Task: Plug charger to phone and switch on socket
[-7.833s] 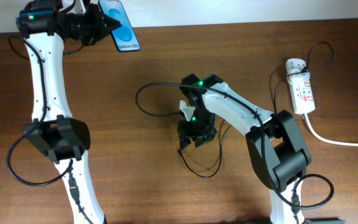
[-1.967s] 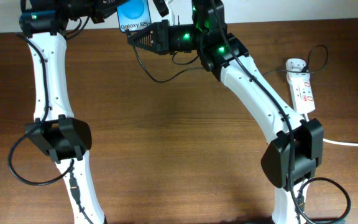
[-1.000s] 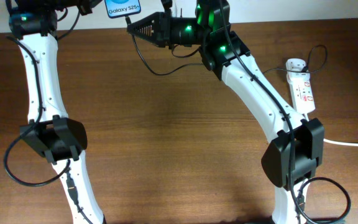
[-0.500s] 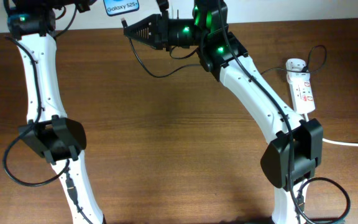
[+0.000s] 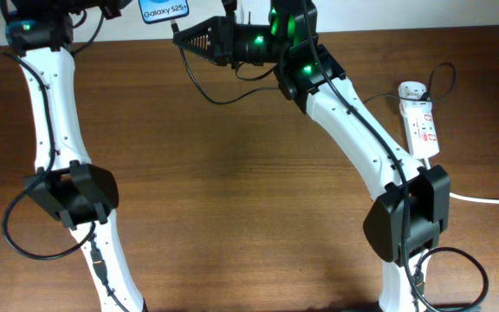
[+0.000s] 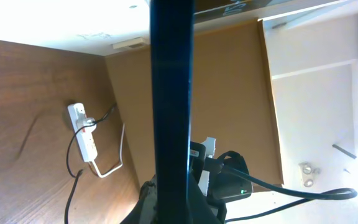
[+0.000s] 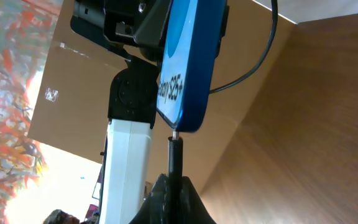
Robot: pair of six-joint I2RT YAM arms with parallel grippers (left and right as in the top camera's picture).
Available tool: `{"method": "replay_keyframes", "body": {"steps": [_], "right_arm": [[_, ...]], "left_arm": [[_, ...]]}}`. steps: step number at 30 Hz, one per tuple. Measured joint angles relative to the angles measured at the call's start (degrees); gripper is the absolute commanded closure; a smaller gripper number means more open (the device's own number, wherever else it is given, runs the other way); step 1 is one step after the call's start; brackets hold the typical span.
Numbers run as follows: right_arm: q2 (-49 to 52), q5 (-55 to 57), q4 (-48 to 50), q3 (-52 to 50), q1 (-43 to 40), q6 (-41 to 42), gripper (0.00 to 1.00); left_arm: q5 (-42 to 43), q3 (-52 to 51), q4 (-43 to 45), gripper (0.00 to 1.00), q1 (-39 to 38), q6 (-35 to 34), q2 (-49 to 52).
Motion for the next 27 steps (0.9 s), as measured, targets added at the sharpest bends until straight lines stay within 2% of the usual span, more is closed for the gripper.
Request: {"method": "replay_keyframes", "body": {"steps": [27], "right_arm": [[0.0, 0.0, 0.0, 0.0, 0.28, 0.02, 0.96]], "left_arm": [[0.5, 0.0, 1.11, 1.0, -0.17, 0.04, 0.0]]}}
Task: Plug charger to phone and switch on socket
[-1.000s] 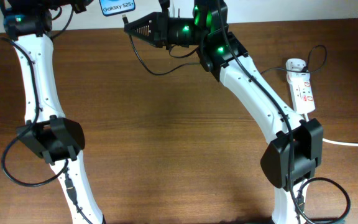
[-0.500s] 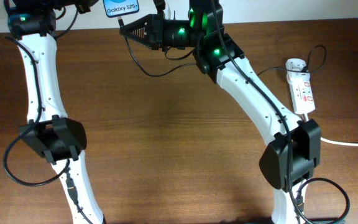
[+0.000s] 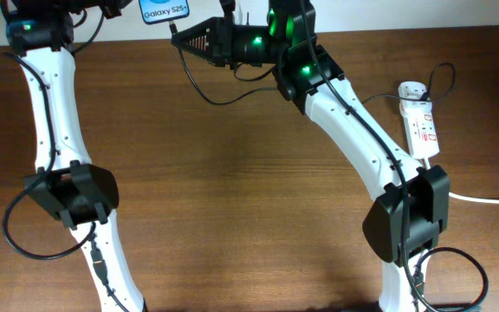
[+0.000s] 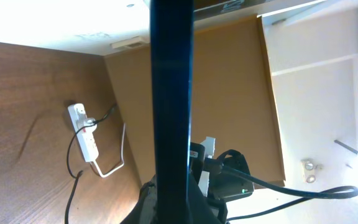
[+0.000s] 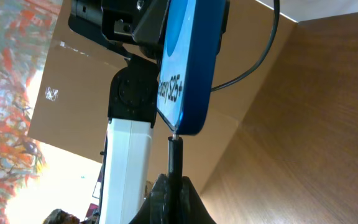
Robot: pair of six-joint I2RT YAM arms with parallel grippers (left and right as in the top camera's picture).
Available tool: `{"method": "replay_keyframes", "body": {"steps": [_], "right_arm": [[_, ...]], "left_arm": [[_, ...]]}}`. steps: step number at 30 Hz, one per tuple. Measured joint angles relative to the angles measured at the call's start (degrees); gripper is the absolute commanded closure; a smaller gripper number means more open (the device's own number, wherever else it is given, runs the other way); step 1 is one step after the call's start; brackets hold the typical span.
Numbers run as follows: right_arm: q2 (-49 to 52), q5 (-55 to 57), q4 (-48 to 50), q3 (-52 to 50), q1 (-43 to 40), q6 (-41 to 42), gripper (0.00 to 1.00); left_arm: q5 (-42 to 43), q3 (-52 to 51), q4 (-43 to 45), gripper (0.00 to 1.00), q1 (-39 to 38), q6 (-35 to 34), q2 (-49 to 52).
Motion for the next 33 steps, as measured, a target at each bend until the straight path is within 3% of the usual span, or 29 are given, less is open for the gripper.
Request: {"method": "replay_keyframes", "body": {"steps": [23, 33], "right_arm": [[0.0, -0.81, 2.73, 0.0, 0.0, 2.38, 0.96], [-0.02, -1.14, -1.07, 0.2, 0.13, 2.21, 0.96]], "left_arm": [[0.66, 0.0, 0.04, 1.0, -0.39, 0.02, 0.0], [0.63, 0.0, 0.17, 1.0, -0.44, -0.22, 0.02]]}}
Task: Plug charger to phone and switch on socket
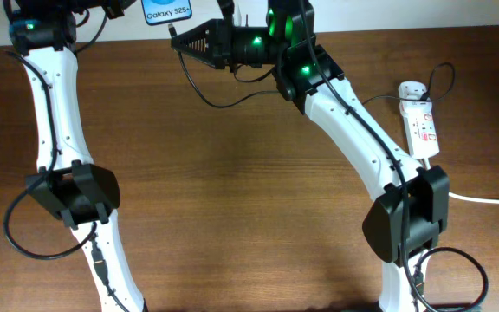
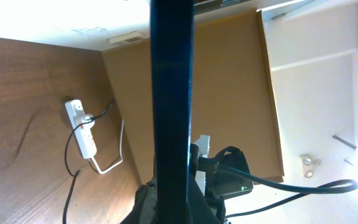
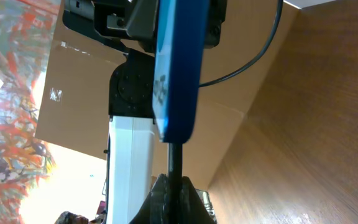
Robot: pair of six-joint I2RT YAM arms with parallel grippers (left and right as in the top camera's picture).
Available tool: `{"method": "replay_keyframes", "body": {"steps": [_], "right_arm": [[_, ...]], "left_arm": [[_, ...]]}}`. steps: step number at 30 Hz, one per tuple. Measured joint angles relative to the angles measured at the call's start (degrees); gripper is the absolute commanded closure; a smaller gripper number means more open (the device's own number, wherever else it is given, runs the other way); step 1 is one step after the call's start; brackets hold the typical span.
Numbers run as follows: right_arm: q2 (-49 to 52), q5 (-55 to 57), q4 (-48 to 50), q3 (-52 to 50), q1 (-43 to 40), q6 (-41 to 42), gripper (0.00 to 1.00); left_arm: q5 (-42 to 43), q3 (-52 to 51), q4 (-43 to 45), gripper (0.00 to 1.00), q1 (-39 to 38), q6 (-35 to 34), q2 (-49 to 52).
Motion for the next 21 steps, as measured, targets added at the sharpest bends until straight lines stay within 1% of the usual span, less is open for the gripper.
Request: {"method": "replay_keyframes", "body": {"steps": [3, 21], "right_arm": [[0.0, -0.35, 1.36, 0.0, -0.02, 0.15, 0.96], [0.0, 0.28, 1.4, 0.0, -0.13, 0.17, 0.96]], "left_arm": [[-0.02, 0.0, 0.04, 1.0, 0.0, 0.02, 0.0], [-0.07, 0.0, 0.24, 1.0, 0.0, 0.0, 0.0]]}}
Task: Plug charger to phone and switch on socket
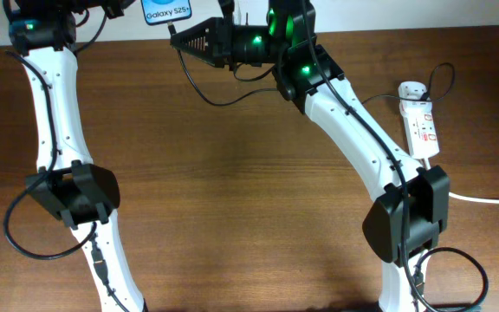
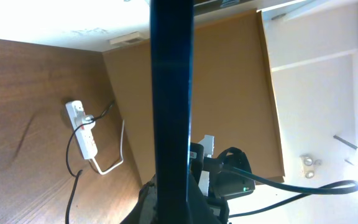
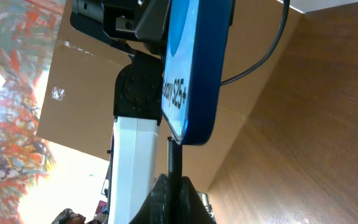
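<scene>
A blue phone (image 1: 165,11) is held off the table at the far left edge, my left gripper (image 1: 126,7) shut on it. In the left wrist view the phone (image 2: 171,93) runs edge-on up from that gripper (image 2: 173,200). My right gripper (image 1: 180,36) is shut on the black charger plug (image 3: 174,158), which stands straight up from the gripper (image 3: 174,190). The plug's tip meets the bottom edge of the phone (image 3: 194,68); whether it is seated cannot be told. The white power strip (image 1: 418,121) lies at the right edge.
The charger's black cable (image 1: 219,97) hangs from the right gripper and runs behind the right arm to the power strip (image 2: 82,135). A white lead (image 1: 492,200) leaves the strip toward the right. Both white arms reach across the brown table (image 1: 232,199).
In the right wrist view the phone was nearly edge-on above the plug; now its printed face shows more and sits slightly to the right. Both grippers remain shut; the overhead view is nearly unchanged.
At the oldest moment my left gripper held the phone up and my right gripper held the plug with its tip at the phone's bottom edge. That held a second later. Then the phone appeared edge-on over the plug, and now its face shows again.
</scene>
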Robot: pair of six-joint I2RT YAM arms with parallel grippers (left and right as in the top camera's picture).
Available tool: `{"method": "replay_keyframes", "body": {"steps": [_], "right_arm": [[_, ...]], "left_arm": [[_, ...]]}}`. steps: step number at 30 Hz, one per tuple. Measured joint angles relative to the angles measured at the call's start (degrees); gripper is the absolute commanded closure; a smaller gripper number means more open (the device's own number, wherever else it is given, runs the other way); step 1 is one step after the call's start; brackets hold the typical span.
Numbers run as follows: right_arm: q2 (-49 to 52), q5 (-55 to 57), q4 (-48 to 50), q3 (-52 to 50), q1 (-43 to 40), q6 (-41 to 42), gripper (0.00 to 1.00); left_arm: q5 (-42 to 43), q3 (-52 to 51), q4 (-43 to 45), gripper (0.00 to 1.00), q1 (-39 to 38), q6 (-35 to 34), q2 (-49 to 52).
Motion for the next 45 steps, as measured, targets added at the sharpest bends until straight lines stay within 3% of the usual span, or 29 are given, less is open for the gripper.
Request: {"method": "replay_keyframes", "body": {"steps": [27, 36, 39, 42, 45], "right_arm": [[0.0, 2.34, 0.26, 0.0, 0.07, 6.88, 0.96], [0.02, 8.79, 3.34, -0.11, 0.46, 8.87, 0.96], [0.02, 8.07, 1.46, -0.09, 0.5, 9.2, 0.96], [0.0, 5.31, -6.54, 0.02, 0.5, 8.63, 0.96], [0.0, 0.74, -6.88, 0.02, 0.5, 7.21, 0.96]], "left_arm": [[-1.27, 0.0, 1.16, 1.0, 0.02, 0.02, 0.0], [0.09, 0.0, 1.31, 1.0, 0.0, -2.78, 0.04], [-0.33, 0.0, 1.31, 1.0, 0.13, -2.75, 0.04], [-1.51, 0.02, 5.81, 1.0, 1.44, -2.73, 0.09], [-1.49, 0.02, 5.81, 1.0, 2.99, -2.75, 0.09]]}}
